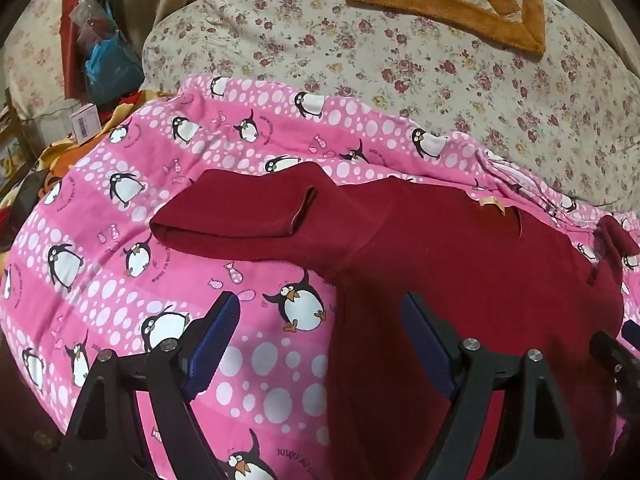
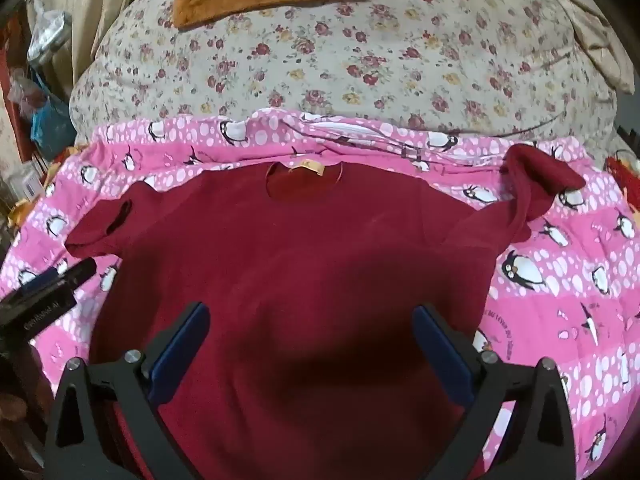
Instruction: Fold small clothes
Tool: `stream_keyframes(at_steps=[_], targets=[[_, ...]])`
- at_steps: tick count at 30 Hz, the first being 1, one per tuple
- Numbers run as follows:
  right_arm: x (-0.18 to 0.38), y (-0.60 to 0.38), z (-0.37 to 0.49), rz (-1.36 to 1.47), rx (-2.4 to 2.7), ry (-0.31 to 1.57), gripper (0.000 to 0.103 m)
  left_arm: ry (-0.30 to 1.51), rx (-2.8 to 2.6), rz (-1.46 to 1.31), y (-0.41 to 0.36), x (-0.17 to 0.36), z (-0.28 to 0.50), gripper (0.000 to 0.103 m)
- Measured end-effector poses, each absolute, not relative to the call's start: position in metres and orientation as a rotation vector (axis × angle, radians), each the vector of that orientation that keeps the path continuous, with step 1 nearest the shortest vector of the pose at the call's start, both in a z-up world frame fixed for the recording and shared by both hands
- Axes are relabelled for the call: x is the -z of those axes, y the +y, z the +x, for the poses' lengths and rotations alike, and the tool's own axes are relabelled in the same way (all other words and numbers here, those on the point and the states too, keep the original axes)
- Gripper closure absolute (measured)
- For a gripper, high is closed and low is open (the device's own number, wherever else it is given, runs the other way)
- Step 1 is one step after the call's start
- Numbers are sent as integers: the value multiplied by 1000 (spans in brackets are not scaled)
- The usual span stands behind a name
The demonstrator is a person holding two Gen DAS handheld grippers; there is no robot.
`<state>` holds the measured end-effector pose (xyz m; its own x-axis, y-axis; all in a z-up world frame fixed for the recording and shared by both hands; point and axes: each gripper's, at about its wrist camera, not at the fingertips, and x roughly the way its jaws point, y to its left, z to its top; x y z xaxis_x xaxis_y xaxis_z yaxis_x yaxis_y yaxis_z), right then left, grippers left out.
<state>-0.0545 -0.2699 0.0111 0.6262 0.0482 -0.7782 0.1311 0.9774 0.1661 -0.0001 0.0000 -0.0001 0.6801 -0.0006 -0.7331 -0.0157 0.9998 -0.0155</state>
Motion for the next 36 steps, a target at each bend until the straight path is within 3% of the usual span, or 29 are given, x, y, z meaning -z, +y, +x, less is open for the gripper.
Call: stream_keyframes(at_steps=[36], targets=[[6,-235,-24,245,19,963,0,862,-45,-20,1,15,12,38]])
